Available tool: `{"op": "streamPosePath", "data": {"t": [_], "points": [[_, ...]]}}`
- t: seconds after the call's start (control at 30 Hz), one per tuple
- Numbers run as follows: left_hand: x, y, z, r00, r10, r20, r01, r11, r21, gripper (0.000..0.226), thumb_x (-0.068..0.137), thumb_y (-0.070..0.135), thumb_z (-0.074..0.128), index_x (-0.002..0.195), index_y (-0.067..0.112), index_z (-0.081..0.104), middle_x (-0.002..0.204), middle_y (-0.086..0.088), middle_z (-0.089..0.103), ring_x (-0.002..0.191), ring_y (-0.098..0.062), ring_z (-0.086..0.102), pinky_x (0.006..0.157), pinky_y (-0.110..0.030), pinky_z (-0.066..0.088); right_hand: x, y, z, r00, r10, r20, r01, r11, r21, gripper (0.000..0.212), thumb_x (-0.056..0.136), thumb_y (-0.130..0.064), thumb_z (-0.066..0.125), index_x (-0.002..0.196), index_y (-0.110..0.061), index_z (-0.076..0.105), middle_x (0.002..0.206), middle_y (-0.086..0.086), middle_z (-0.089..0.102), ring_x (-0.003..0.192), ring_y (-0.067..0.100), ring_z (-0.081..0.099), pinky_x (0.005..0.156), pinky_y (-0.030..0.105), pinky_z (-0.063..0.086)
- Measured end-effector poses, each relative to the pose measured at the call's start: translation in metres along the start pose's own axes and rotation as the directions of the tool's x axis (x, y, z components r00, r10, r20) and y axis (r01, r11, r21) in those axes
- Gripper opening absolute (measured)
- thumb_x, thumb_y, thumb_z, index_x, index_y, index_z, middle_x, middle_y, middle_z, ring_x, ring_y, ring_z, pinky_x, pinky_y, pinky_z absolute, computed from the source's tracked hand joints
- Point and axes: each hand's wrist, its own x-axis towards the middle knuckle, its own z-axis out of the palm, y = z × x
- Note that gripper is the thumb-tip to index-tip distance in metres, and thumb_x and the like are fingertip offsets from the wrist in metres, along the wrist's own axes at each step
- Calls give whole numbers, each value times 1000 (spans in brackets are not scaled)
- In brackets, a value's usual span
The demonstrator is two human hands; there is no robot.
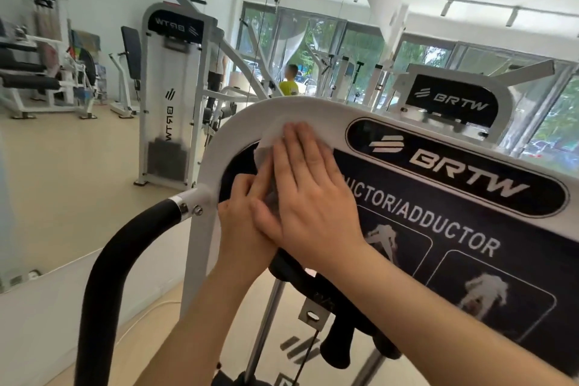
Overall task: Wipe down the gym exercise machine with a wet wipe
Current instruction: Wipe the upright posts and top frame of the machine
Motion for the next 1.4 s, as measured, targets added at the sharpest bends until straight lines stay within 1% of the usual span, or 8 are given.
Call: {"op": "streamPosePath", "data": {"t": [0.17,0.37,0.53,0.67,0.93,1.17,1.33,1.4], "points": [[-1,-15,-24,995,-97,-3,94,978,-188,70,89,0,59,146,33,37,109,2,52,90,-4,56,80,-15,50,26,1,11,996,-56,65,66,982,-178,75,101,-52,27,153,1,15,161,21,8,150,32,2,121,44,-1],[17,-15,-52,986,158,-57,-103,838,536,43,92,15,44,133,9,53,118,-16,62,102,-32,59,82,-42,50,63,-16,37,939,-245,243,329,848,-416,78,100,-52,23,153,-1,-2,160,24,-11,148,39,-12,115,51,-15],[4,-46,-69,977,24,212,-169,695,699,60,91,25,53,148,21,33,100,-12,67,75,-30,62,61,-35,46,-3,28,13,912,-312,265,399,823,-405,84,96,-49,41,152,1,2,160,25,-1,149,38,2,118,49,-6],[-1,-56,-71,954,-8,299,-244,556,794,63,93,31,52,150,18,29,116,-18,66,97,-34,66,78,-42,54,-27,59,-15,942,-249,225,327,830,-452,77,97,-47,32,153,2,11,160,27,-2,149,38,-4,121,49,-4],[-2,-63,-73,963,119,240,-257,662,705,42,84,12,63,123,-2,59,105,-23,69,89,-36,69,77,-44,57,67,-50,83,872,-369,321,479,777,-409,73,102,-45,18,152,4,-5,156,31,-14,148,41,-9,118,50,-7],[-5,-60,-73,924,176,338,-369,638,676,56,81,16,70,133,9,52,113,-20,66,97,-37,67,82,-48,54,18,6,25,925,-265,273,371,790,-489,84,97,-54,26,152,3,-3,158,28,-12,148,39,-7,119,49,-8],[-2,-32,-72,992,-82,92,32,893,449,35,82,2,67,116,7,65,110,-16,65,90,-31,63,78,-44,52,-67,86,-61,969,-92,229,204,822,-532,82,98,-53,30,153,3,9,161,24,1,150,35,1,122,48,2],[-8,3,-58,1000,0,26,-8,957,288,35,82,-2,61,115,8,65,111,-11,62,97,-24,58,84,-34,48,-72,88,-64,973,-51,225,166,835,-525,83,97,-54,30,153,4,10,161,24,2,150,35,2,122,48,5]]}}
